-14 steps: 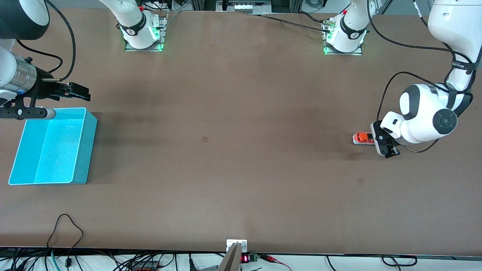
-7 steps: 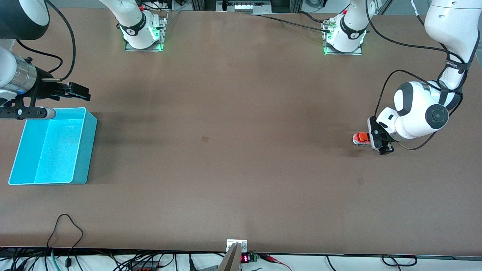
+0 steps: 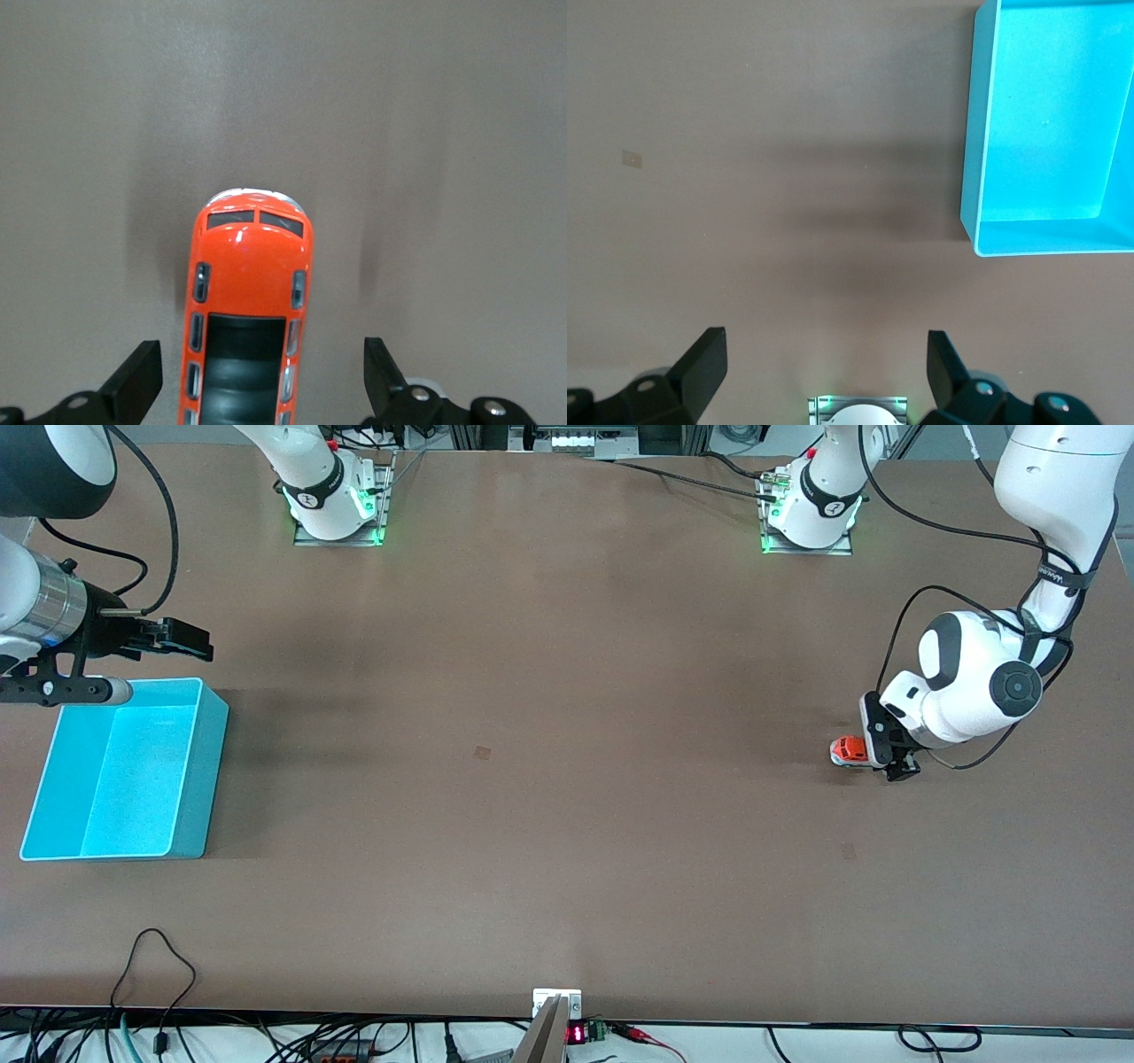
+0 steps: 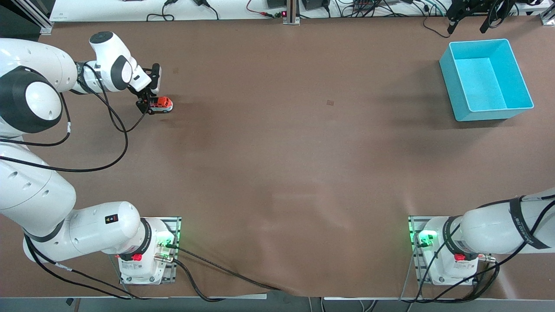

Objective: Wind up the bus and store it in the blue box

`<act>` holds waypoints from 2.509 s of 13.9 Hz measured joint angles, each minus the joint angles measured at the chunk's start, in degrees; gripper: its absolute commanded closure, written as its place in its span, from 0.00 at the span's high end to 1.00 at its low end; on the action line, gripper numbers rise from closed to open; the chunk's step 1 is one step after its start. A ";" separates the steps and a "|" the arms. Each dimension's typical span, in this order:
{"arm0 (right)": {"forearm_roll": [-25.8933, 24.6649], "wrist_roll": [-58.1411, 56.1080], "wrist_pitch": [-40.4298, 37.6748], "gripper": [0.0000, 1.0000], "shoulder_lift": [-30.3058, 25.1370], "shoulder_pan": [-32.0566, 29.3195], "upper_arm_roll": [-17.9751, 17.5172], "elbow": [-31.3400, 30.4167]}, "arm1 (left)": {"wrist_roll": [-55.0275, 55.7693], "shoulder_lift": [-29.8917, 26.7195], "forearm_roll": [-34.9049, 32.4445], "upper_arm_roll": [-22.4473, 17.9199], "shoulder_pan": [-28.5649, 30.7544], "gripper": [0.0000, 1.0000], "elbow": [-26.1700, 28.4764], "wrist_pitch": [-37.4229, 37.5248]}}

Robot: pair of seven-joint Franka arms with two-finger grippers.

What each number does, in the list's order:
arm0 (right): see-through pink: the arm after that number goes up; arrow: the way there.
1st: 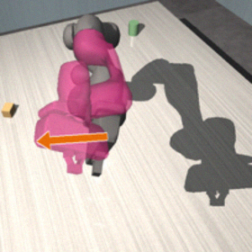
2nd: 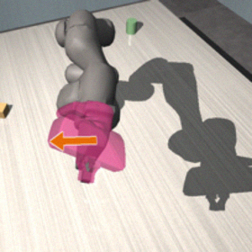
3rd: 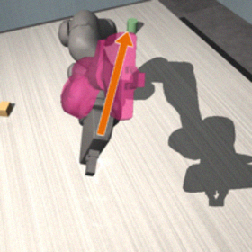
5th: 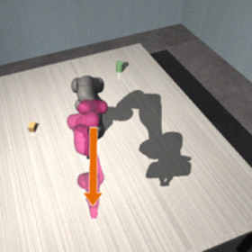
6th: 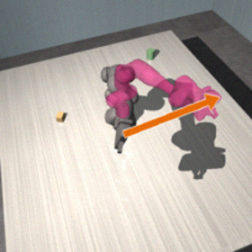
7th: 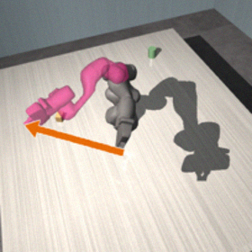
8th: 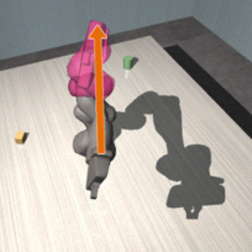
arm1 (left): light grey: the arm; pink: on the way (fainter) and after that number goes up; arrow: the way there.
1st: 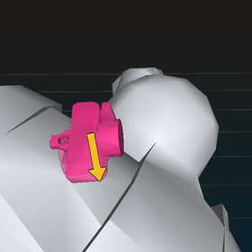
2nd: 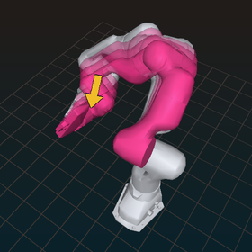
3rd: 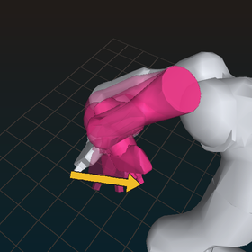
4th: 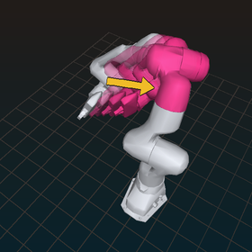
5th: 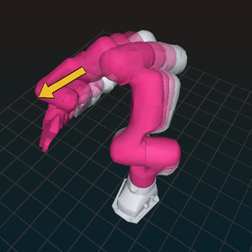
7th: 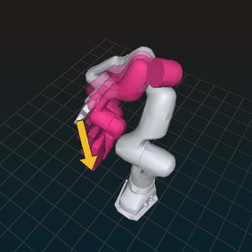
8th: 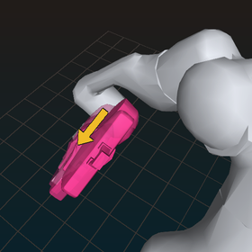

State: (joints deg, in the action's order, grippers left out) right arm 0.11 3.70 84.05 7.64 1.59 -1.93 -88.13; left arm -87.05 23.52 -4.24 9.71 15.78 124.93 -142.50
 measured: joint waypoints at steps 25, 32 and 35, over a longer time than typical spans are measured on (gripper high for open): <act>0.00 0.00 -0.25 1.00 0.00 0.00 0.00 0.00 | -2.31 -0.94 -1.13 0.14 0.47 0.29 0.52 -2.88; 0.00 0.00 -0.25 1.00 0.00 0.00 0.00 0.00 | -2.33 -0.85 -1.41 0.17 1.63 0.29 0.47 -2.87; 0.00 0.00 -0.25 1.00 0.00 0.00 0.00 0.00 | -2.34 -0.67 -5.34 0.23 4.14 0.27 0.21 -2.87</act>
State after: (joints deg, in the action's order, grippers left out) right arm 0.11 3.70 83.80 7.65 1.59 -1.93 -88.13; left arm -89.39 22.85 -9.57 9.94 19.92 125.13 -145.38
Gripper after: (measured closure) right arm 0.000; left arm 0.485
